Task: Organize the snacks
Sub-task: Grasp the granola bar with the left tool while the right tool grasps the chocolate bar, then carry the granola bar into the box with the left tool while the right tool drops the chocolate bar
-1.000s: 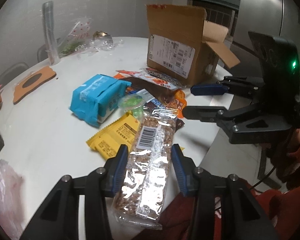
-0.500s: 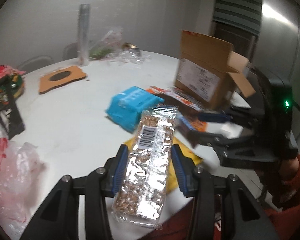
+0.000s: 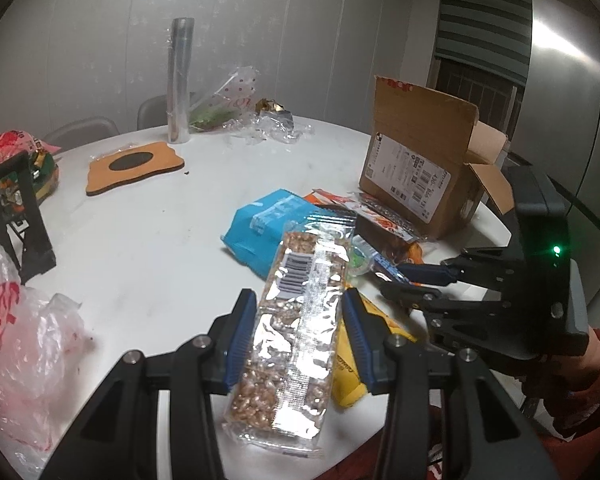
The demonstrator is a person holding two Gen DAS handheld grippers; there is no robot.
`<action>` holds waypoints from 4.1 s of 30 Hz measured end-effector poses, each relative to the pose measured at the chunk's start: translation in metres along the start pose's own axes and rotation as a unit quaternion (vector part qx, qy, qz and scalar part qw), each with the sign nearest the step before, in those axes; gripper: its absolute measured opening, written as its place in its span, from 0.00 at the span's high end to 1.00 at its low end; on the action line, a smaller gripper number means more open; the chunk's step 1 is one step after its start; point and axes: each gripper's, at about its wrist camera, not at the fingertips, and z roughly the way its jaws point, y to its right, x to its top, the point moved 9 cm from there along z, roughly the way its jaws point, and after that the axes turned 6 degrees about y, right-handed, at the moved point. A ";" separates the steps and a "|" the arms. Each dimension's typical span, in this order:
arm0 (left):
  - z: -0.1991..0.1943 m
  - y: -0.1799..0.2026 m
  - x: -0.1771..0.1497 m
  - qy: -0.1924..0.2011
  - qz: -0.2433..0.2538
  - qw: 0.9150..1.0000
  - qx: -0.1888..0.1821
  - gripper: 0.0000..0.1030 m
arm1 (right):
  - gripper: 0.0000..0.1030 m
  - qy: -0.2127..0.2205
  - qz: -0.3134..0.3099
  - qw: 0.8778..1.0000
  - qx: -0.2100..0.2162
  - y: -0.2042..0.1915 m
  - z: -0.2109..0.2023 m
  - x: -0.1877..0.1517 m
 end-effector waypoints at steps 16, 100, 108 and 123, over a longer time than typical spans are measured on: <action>-0.004 -0.008 0.003 0.008 -0.005 1.000 0.010 0.60 | 0.81 -0.011 0.015 1.000 -0.010 -0.001 -0.003 -0.003; 0.154 0.229 0.228 -0.046 0.160 0.982 -0.094 0.60 | 0.86 0.172 0.100 0.978 -0.065 0.272 -0.138 0.105; 0.170 0.230 0.213 -0.078 0.159 0.979 -0.099 0.60 | 0.86 0.173 0.091 0.979 -0.052 0.273 -0.148 0.107; 0.130 0.200 0.224 -0.022 0.157 0.985 -0.066 0.23 | 0.78 0.094 0.087 0.992 0.014 0.248 -0.101 0.098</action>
